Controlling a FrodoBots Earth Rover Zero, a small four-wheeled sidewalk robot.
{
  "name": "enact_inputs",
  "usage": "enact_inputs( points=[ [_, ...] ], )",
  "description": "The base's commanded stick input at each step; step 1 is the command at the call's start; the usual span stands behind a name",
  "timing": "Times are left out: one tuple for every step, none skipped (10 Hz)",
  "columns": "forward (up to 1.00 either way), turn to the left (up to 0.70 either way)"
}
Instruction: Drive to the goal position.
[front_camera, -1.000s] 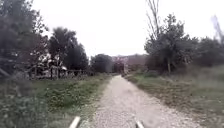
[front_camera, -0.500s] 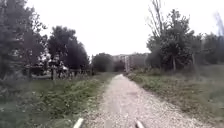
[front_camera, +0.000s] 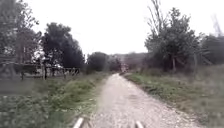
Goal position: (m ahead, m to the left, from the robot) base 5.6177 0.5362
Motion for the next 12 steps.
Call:
enact_inputs(
  points=[
    [0.7, 0.0],
    [0.7, 0.0],
    [0.7, 0.0],
    [0.7, 0.0],
    [0.7, 0.0],
    [0.7, 0.0],
    [0.7, 0.0],
    [0.7, 0.0],
    [0.7, 0.0],
    [0.7, 0.0],
    [0.7, 0.0],
    [0.7, 0.0]
  ],
)
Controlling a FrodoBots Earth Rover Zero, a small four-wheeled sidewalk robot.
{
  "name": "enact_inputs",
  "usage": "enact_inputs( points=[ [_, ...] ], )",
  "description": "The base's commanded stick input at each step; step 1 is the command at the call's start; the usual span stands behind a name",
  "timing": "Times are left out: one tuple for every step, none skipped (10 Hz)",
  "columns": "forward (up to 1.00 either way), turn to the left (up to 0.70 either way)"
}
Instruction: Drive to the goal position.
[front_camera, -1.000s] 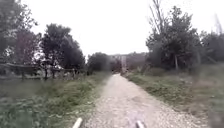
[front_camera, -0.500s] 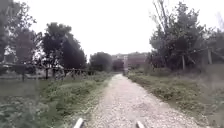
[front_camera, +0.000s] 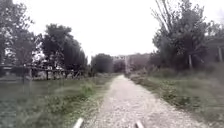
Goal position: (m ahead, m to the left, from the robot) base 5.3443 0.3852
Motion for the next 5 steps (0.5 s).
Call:
enact_inputs(
  points=[
    [0.7, 0.0],
    [0.7, 0.0],
    [0.7, 0.0],
    [0.7, 0.0],
    [0.7, 0.0]
  ],
)
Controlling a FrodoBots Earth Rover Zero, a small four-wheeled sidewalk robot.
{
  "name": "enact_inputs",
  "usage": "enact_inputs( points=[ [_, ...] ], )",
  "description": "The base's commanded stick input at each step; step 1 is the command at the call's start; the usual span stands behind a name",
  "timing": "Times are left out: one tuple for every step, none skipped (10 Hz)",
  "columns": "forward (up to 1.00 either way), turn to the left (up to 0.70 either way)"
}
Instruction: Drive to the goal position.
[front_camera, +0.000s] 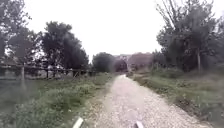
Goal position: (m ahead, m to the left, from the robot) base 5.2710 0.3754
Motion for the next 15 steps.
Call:
enact_inputs(
  points=[
    [0.7, 0.0],
    [0.7, 0.0],
    [0.7, 0.0],
    [0.7, 0.0],
    [0.7, 0.0],
    [0.7, -0.19],
    [0.7, -0.29],
    [0.7, -0.04],
    [0.7, 0.0],
    [0.7, 0.0],
    [0.7, 0.0],
    [0.7, 0.0],
    [0.7, 0.0],
    [0.7, -0.08],
    [0.7, -0.32]
  ],
)
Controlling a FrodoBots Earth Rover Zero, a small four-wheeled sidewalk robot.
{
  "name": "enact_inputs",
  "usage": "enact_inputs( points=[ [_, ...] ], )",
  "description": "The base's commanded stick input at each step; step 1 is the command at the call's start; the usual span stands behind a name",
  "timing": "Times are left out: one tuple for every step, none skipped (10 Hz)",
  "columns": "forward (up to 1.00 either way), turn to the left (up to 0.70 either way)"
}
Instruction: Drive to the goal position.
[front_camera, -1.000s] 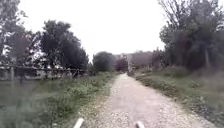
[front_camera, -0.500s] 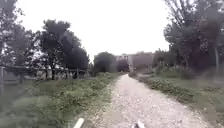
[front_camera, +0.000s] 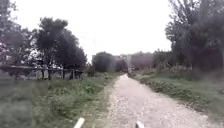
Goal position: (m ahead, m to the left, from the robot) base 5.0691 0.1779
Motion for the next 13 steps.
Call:
enact_inputs(
  points=[
    [0.7, -0.12],
    [0.7, 0.0],
    [0.7, 0.0],
    [0.7, 0.0],
    [0.7, 0.0],
    [0.7, -0.12],
    [0.7, -0.29],
    [0.7, -0.34],
    [0.7, -0.35],
    [0.7, -0.16],
    [0.7, -0.07],
    [0.7, 0.0],
    [0.7, 0.0]
  ],
)
